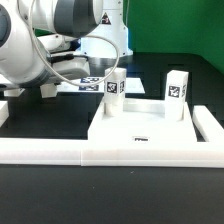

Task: Assemble square table

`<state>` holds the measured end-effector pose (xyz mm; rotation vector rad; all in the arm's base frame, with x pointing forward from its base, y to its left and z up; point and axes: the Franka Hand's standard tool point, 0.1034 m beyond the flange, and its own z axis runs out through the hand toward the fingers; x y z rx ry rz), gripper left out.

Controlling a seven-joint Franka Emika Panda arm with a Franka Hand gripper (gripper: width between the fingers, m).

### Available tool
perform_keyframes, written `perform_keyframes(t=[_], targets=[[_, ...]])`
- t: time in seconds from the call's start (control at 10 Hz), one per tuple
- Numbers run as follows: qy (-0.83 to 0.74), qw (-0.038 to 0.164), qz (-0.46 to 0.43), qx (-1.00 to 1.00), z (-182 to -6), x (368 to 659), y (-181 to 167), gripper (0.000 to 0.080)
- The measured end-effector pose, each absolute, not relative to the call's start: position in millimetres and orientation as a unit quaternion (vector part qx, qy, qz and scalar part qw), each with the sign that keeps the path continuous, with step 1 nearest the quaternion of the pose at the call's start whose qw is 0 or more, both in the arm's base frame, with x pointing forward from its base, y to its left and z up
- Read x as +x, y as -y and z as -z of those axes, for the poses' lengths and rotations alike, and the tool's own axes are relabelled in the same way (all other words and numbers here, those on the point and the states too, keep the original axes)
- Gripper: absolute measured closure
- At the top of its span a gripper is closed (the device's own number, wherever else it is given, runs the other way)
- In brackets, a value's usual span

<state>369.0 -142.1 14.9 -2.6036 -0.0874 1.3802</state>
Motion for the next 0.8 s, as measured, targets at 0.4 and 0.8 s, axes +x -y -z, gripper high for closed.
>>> perform_keyframes(t=[0.4, 0.8], targets=[[0.028, 0.096, -0.403, -0.910, -17.7, 372.2, 142.6, 0.0509], [0.031, 0.095, -0.402, -0.910, -18.5, 374.7, 140.9, 0.0509]])
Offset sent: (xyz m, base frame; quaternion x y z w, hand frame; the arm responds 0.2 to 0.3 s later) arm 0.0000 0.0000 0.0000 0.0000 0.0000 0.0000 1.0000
